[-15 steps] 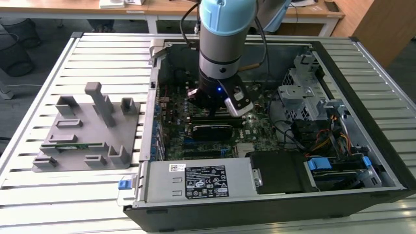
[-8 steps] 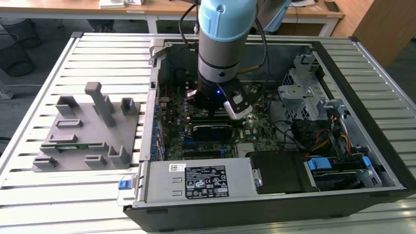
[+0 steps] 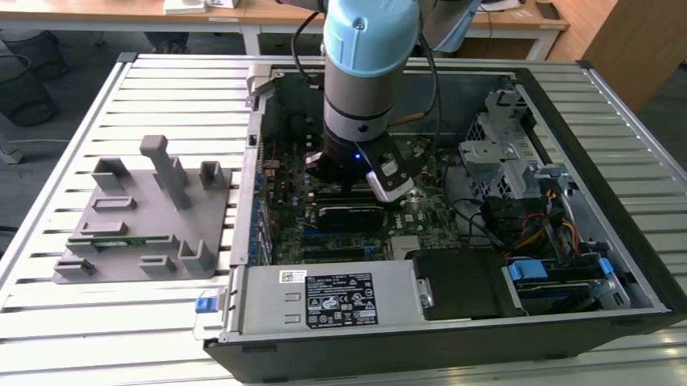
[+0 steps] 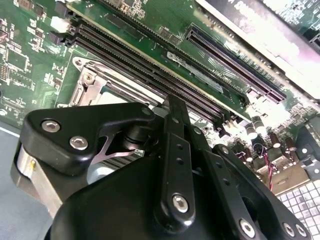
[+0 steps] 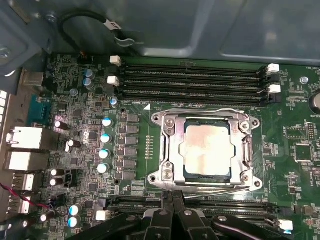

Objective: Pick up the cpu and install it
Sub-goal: 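Install the second cpu locking lever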

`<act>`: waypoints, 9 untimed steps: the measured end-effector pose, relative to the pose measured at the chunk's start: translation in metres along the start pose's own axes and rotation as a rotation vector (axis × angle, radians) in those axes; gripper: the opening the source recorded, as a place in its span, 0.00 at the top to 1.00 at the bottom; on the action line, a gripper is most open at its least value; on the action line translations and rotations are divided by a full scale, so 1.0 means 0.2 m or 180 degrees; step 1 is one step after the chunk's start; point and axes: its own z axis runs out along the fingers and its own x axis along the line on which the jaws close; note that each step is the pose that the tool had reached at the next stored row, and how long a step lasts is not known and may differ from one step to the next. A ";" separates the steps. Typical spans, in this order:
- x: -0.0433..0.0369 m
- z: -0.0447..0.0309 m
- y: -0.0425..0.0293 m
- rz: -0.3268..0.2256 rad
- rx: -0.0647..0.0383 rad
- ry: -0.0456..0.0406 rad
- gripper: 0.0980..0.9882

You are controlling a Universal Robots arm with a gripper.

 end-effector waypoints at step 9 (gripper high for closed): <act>0.016 0.022 -0.013 -0.0007 -0.0106 -0.0002 0.99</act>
